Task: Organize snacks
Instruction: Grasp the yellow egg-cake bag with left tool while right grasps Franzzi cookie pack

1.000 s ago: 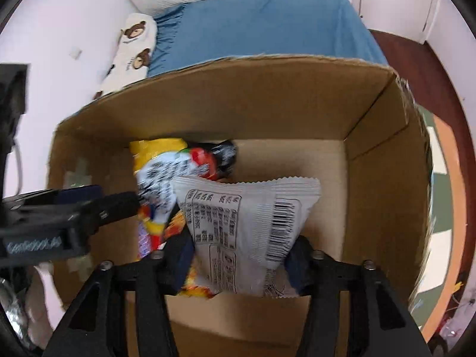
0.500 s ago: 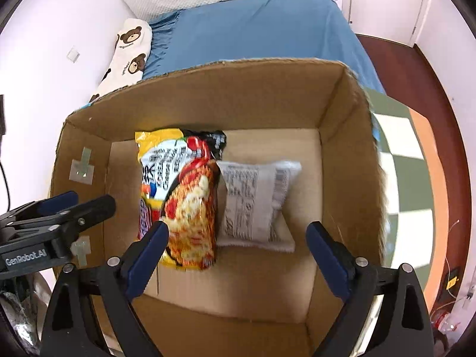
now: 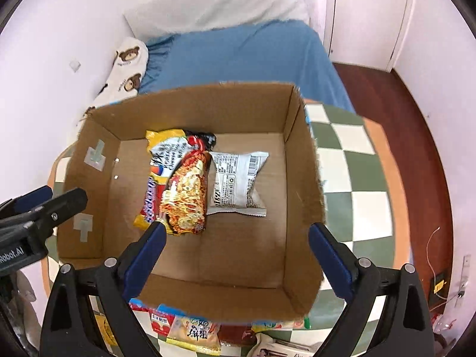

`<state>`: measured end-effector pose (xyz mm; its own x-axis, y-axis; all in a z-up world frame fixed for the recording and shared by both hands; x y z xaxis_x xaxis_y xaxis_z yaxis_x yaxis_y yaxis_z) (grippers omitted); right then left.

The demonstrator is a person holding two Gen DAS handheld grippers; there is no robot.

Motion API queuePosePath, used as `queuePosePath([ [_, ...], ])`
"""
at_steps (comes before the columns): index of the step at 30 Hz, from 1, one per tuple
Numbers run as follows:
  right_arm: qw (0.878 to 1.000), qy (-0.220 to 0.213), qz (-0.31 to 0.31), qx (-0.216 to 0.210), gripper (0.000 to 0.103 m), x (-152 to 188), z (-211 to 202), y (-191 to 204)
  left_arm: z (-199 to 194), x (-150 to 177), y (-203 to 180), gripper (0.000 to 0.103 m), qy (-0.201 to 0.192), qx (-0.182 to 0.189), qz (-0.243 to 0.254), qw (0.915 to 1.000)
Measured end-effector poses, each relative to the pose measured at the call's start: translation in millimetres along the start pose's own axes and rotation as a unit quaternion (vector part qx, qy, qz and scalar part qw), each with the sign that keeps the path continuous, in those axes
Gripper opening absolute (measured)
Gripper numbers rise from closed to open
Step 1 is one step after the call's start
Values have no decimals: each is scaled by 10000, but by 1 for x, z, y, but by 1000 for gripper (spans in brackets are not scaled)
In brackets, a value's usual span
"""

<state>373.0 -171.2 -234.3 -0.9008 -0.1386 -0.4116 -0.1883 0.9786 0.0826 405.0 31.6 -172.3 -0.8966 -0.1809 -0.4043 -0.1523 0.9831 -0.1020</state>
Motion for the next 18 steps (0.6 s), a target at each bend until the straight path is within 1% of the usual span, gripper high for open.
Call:
queuePosePath([
  [4, 9997, -225, -12, -30, 98, 9, -32, 7, -30, 12, 1, 95, -260, 40, 49, 9996],
  [9, 9990, -435, -5, -80, 98, 24, -66, 18, -61, 28, 2, 95, -392, 123, 53, 9991],
  [12, 9989, -422, 66, -200, 98, 43, -81, 22, -75, 43, 3, 95, -416, 118, 136, 9990],
  [15, 9990, -250, 184, -318, 98, 72, -85, 22, -76, 69, 7, 95, -332, 44, 213, 9992],
  [16, 9990, -178, 238, -346, 98, 82, -84, 21, -73, 79, 8, 95, -256, 9, 236, 9994],
  [18, 9983, 33, 387, -425, 98, 106, -79, 16, -59, 103, 12, 95, 29, -45, 302, 9995],
])
Point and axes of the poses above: each gripper's, at about its wrist camera, not at the fingertips, and z roughly the way its jaws point, y to its left, x to its underside, the point moved 5 cm from there along z, roughly the way its jaws point, and after that the axes turned 7 degrees about -z, right-handed, at the moved point
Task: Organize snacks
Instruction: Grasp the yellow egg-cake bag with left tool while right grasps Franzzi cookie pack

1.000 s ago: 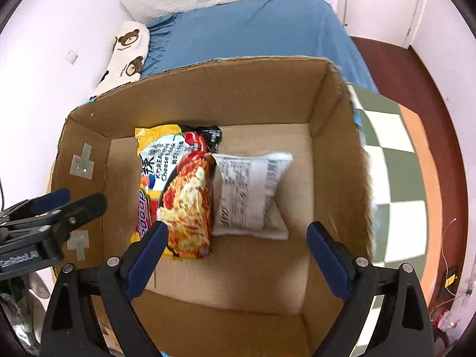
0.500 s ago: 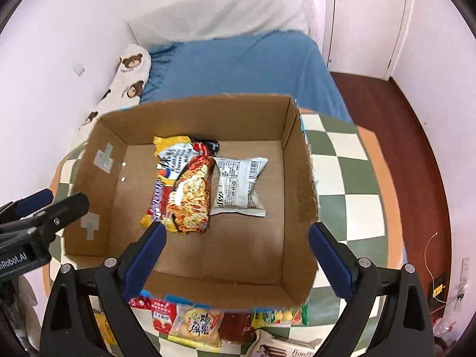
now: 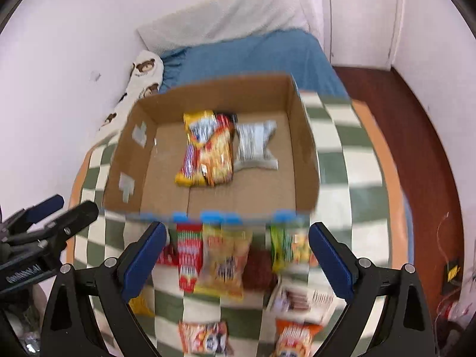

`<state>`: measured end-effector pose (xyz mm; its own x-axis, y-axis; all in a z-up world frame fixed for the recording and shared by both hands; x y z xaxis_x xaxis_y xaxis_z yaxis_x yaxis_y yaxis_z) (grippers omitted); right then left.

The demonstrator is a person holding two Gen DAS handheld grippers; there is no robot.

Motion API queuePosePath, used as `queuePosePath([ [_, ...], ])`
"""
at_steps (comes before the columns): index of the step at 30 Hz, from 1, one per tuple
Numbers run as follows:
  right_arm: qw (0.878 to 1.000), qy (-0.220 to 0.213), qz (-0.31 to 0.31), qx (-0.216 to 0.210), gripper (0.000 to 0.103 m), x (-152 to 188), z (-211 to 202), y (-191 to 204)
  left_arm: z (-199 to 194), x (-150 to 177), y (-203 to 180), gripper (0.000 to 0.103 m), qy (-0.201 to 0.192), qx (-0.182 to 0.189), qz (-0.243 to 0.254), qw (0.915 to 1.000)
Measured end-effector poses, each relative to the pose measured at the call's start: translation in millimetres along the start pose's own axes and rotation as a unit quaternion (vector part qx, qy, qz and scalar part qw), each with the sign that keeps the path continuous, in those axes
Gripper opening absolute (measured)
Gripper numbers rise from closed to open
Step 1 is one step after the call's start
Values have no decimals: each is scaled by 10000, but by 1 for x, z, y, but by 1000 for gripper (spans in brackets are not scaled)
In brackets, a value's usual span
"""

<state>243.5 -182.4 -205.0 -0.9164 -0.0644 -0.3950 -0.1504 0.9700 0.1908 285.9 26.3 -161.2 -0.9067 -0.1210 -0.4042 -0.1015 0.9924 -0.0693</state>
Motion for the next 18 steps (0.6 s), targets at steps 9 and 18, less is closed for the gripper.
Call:
queuePosePath([
  [9, 9911, 812, 1040, 160, 98, 82, 55, -74, 92, 77, -7, 95, 1364, -23, -194, 9905],
  [18, 9769, 1777, -1060, 530, 98, 101, 111, -77, 174, 82, -78, 95, 1938, -229, 787, 9776],
])
Point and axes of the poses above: each gripper's, at about its wrist camera, not at the fingertips, and z roughly the way its jaws point, y to its left, x to its underside, the point moved 5 cm from there along z, roughly the way its jaws point, and after that the axes turned 7 degrees about -z, right-handed, at the moved point
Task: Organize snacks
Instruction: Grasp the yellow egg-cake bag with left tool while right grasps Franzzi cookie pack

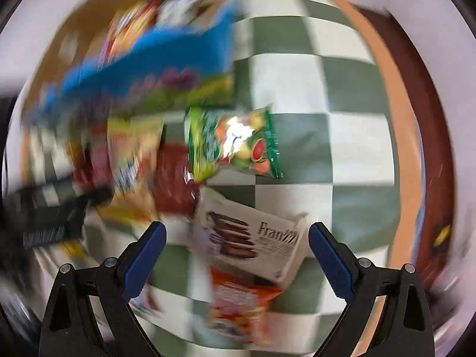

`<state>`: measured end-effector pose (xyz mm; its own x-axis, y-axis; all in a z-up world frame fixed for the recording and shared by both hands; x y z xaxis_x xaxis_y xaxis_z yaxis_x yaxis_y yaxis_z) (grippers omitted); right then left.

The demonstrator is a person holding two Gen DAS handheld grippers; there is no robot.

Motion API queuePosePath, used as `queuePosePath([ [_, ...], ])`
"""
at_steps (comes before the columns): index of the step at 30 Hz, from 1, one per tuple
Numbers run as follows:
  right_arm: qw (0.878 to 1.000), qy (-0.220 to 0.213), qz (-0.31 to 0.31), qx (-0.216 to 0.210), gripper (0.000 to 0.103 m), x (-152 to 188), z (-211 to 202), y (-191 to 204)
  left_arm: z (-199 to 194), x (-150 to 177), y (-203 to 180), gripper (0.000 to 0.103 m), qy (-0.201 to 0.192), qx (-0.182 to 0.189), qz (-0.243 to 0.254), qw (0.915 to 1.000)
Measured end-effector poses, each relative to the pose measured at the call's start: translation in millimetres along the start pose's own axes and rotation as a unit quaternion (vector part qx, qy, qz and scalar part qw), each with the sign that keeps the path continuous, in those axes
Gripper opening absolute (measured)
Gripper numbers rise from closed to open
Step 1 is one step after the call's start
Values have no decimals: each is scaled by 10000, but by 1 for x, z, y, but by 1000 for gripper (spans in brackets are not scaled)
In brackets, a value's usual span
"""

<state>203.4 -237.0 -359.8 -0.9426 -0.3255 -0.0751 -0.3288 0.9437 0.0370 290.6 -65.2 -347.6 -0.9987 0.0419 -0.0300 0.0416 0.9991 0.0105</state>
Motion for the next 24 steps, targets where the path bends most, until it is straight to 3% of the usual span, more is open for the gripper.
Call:
queuePosePath([
  [3, 9876, 302, -1408, 620, 98, 4, 15, 18, 21, -6, -16, 93, 77, -200, 304, 9993],
  [4, 9811, 380, -1742, 746, 98, 6, 20, 23, 24, -8, -19, 89, 11, -235, 337, 9992],
  [6, 9684, 533, -2273, 877, 98, 11, 31, 31, 26, -9, -21, 69, -46, -217, 338, 9992],
  [9, 9588, 625, -2651, 803, 98, 14, 45, 38, 24, -2, -19, 57, -72, -143, 243, 9996],
  [14, 9547, 735, -2842, 486, 95, 15, 64, 48, 27, 34, -4, 56, 49, -74, 127, 9999],
  [17, 9637, 766, -2519, 447, 82, 16, 69, 40, 30, 64, 9, 56, 208, 11, -44, 9998],
  [19, 9802, 707, -1832, 253, 80, 15, 68, 27, 32, 83, 18, 56, 282, 94, -214, 9993],
  [20, 9904, 644, -1224, 61, 80, 15, 66, 15, 33, 90, 21, 56, 332, 129, -294, 9989],
  [22, 9972, 708, 81, -224, 78, 21, 66, -12, 37, 102, 27, 56, 416, 219, -424, 9980],
  [24, 9837, 758, 1390, -852, 76, 31, 69, -35, 42, 109, 34, 58, 452, 277, -569, 9970],
])
Point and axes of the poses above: each gripper's, at about its wrist camera, not at the fingertips, and z roughly the way its jaws point, y to its left, x to its underside, the point moved 5 cm from there along z, roughly the way its jaws point, and after that the axes turned 7 degrees about -z, right-handed, at the moved point
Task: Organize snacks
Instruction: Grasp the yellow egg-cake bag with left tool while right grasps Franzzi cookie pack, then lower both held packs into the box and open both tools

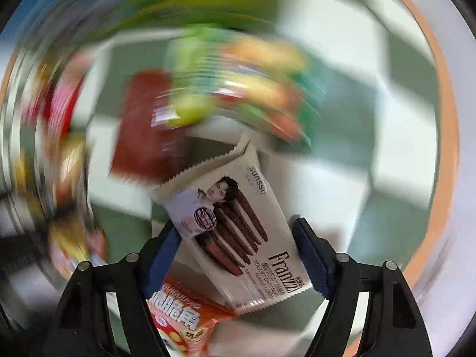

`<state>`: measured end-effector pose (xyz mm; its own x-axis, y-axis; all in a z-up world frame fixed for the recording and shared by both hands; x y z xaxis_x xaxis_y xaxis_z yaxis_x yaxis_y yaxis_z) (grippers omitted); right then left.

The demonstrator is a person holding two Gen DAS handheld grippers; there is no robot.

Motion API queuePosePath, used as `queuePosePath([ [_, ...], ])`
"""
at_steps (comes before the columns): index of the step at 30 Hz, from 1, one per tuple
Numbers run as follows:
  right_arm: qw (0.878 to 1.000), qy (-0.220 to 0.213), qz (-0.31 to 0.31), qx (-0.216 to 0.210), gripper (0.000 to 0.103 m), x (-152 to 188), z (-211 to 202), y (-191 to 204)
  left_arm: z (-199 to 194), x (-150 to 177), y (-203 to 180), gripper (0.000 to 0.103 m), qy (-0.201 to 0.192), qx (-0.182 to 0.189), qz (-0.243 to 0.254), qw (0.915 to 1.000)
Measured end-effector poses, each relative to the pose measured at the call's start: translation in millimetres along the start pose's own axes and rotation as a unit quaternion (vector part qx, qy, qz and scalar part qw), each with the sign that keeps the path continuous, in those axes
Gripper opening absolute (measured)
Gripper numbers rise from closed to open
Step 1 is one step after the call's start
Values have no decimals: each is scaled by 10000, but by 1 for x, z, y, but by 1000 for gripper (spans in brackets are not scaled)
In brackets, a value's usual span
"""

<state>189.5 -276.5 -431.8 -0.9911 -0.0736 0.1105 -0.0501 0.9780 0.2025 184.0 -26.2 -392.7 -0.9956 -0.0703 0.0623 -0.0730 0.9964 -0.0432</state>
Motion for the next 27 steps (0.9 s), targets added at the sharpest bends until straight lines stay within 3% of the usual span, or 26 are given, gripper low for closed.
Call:
queuePosePath([
  [1, 9975, -39, 561, -419, 76, 1, 0, -9, 4, 1, 3, 58, 55, 89, -88, 9999],
  [3, 9814, -65, 1524, -1165, 76, 4, 1, -25, 14, 1, 7, 61, 194, 207, -192, 9994],
  [5, 9652, -83, 1960, -1731, 76, 7, 3, -30, 24, -2, 8, 61, 278, 215, -210, 9992],
  [6, 9656, -75, 1924, -1747, 77, 7, 3, -29, 28, -2, 10, 61, 285, 219, -260, 9990],
  [11, 9962, -200, 657, -539, 84, 4, 0, -7, 33, -1, 9, 61, 195, 136, -313, 9992],
  [15, 9994, -297, 8, 152, 84, 7, 1, 11, 29, -7, -3, 61, 139, 77, -291, 9994],
  [18, 9989, -399, -60, 248, 60, 8, 1, 19, 28, -8, -7, 61, 67, 88, -320, 9994],
  [22, 9989, -404, 168, 192, 60, 13, -3, 10, 10, 4, 11, 57, -193, -137, -434, 9988],
  [27, 9985, -372, 402, -31, 66, 2, 2, 12, 17, 3, 15, 60, 22, 8, -563, 9984],
])
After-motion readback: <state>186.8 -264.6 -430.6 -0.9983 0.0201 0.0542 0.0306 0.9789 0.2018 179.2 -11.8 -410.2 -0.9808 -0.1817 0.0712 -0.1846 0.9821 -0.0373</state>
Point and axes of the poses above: each gripper's, at about its wrist camera, not at the fingertips, and z roughly the way its jaws point, y to its left, x to its underside, the point moved 5 cm from there along z, roughly the way its jaws point, and after that the axes turned 7 degrees about -z, right-handed, at the moved point
